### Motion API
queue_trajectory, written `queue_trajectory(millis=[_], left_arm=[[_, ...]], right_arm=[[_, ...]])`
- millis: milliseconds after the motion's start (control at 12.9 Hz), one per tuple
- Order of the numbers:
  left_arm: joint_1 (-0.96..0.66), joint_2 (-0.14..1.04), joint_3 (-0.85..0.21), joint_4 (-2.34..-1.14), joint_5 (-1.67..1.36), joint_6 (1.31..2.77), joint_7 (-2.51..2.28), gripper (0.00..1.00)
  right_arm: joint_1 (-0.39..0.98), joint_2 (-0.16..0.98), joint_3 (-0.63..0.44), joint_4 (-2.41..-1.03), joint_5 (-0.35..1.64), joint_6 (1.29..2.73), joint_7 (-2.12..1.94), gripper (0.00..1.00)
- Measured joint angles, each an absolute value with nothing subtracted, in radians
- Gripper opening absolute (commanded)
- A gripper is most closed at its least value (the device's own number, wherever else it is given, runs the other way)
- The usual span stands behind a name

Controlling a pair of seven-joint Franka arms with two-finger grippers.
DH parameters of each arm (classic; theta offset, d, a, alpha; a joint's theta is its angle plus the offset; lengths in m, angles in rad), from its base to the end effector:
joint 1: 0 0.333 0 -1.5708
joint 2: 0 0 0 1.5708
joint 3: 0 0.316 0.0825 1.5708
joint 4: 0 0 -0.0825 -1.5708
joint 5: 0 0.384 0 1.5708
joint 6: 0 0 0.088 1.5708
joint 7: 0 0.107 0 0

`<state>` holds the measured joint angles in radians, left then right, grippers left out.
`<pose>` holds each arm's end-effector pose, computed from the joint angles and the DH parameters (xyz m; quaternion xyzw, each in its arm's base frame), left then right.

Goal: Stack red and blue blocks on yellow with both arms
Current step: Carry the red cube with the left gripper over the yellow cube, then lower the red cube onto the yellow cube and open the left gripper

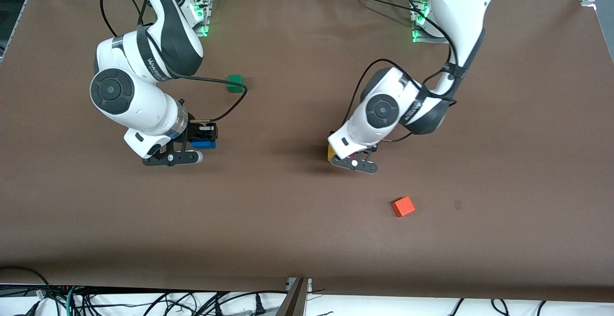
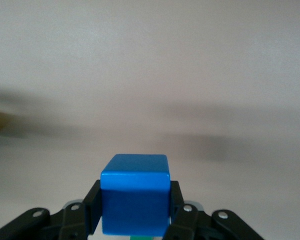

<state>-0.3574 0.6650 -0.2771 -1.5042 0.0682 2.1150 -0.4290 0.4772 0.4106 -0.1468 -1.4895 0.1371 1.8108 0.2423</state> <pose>0.5894 -0.3902 0.2845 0.9939 -0.0936 -0.0411 0.0412 0.6251 0.2411 0.4318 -0.9980 -0.0296 0.0508 0.0230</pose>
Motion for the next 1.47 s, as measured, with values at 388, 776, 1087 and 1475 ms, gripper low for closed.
queue_trajectory(millis=[388, 776, 1087, 1475], left_arm=[[-0.407, 0.685, -0.275, -1.514, 0.123, 2.115, -0.482, 0.0], [-0.414, 0.69, -0.274, -1.517, 0.138, 2.116, -0.508, 0.0], [-0.423, 0.694, -0.273, -1.517, 0.162, 2.12, -0.566, 0.0], [-0.434, 0.696, -0.273, -1.517, 0.162, 2.126, -0.58, 0.0]], right_arm=[[0.477, 0.411, -0.147, -1.489, 0.137, 1.811, 0.244, 0.42], [0.477, 0.411, -0.147, -1.489, 0.137, 1.811, 0.244, 0.42], [0.477, 0.411, -0.147, -1.489, 0.137, 1.811, 0.245, 0.42], [0.477, 0.411, -0.147, -1.489, 0.137, 1.811, 0.246, 0.43]])
